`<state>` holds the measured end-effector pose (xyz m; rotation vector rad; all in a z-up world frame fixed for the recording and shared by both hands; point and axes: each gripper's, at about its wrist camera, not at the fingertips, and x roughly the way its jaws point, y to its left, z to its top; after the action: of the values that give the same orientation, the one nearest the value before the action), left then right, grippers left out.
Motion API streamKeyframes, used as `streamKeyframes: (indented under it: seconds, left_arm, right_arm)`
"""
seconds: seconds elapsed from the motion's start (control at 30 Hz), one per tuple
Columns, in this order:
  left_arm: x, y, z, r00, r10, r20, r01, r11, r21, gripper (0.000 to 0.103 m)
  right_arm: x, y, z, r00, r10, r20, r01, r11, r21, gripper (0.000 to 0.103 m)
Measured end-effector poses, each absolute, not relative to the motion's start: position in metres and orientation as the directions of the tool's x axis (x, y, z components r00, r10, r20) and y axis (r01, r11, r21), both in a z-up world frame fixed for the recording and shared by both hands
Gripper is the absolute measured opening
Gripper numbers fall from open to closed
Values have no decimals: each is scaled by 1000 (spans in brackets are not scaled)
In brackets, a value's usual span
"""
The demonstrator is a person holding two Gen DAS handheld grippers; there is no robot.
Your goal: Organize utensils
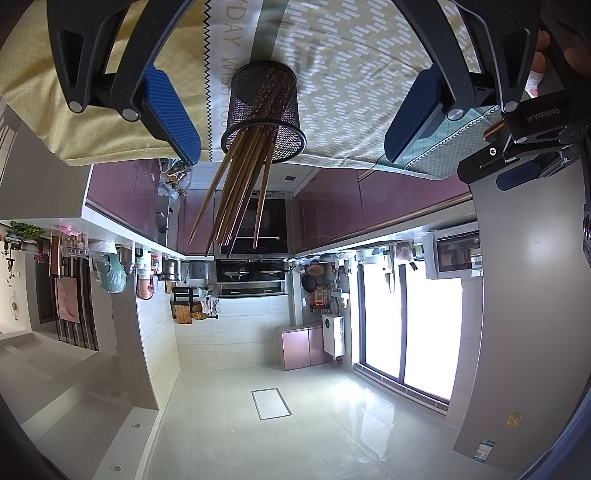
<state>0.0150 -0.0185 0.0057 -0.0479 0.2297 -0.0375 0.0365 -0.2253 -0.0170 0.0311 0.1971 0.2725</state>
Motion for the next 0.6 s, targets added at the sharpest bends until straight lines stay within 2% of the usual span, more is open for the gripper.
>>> streamKeyframes:
  seconds: [0.6]
  left_arm:
    - [16, -19, 4, 972, -44, -230, 33, 998, -52, 97]
  right_arm:
    - [36, -223, -17, 945, 268, -189, -262, 963, 58, 96]
